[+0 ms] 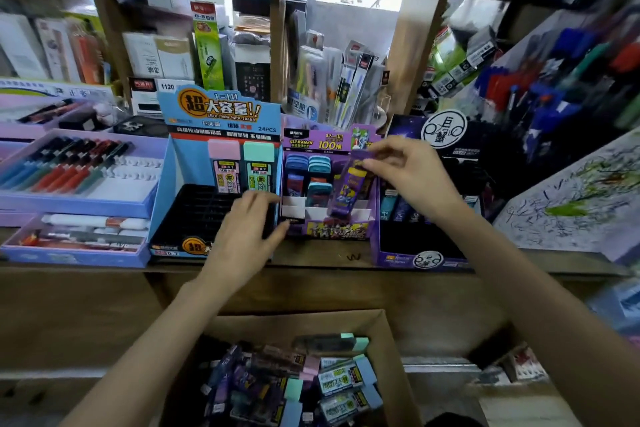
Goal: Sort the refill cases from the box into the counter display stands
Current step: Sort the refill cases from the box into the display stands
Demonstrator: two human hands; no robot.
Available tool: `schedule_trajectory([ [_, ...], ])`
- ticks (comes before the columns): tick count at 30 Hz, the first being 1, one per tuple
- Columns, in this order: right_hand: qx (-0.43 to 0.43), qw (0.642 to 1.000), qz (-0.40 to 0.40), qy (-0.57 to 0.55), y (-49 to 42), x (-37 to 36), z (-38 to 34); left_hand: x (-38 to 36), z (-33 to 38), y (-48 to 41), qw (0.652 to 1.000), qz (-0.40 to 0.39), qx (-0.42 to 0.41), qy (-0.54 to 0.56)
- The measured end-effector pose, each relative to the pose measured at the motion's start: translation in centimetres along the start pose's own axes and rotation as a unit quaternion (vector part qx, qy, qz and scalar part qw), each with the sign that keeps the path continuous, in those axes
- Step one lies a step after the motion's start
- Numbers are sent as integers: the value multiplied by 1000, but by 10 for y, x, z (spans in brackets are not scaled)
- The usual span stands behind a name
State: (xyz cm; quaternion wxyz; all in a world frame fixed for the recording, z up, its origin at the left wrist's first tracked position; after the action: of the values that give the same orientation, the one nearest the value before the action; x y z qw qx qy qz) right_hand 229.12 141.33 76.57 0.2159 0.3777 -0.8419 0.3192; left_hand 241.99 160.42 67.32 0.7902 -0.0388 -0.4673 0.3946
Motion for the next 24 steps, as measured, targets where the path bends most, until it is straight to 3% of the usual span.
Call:
schedule_trajectory([
  [5,18,997,54,51,-26,5,6,-7,-13,-1,997,-25,34,-70],
  [10,68,989,34,128,-28,-17,16,-12,-19,1,993,1,16,-114],
  [19,137,914,16,381,-30,-37,25,-6,-11,5,997,-20,21,-76],
  [24,168,917,17,361,-1,-27,10,14,14,40,999,-2,-35,4],
])
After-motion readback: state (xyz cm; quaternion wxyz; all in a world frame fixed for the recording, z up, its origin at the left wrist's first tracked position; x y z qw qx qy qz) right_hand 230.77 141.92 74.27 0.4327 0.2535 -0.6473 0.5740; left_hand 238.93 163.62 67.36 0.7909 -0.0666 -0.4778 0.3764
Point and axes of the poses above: each hand's wrist, its own y-axis away from the middle knuckle, its own x-axis out of the back of the hand, z = x × y, the point moved 2 cm from there along -y, towards the middle knuckle, and after that the axes turned 5 degrees about y, right-handed, at the moved point
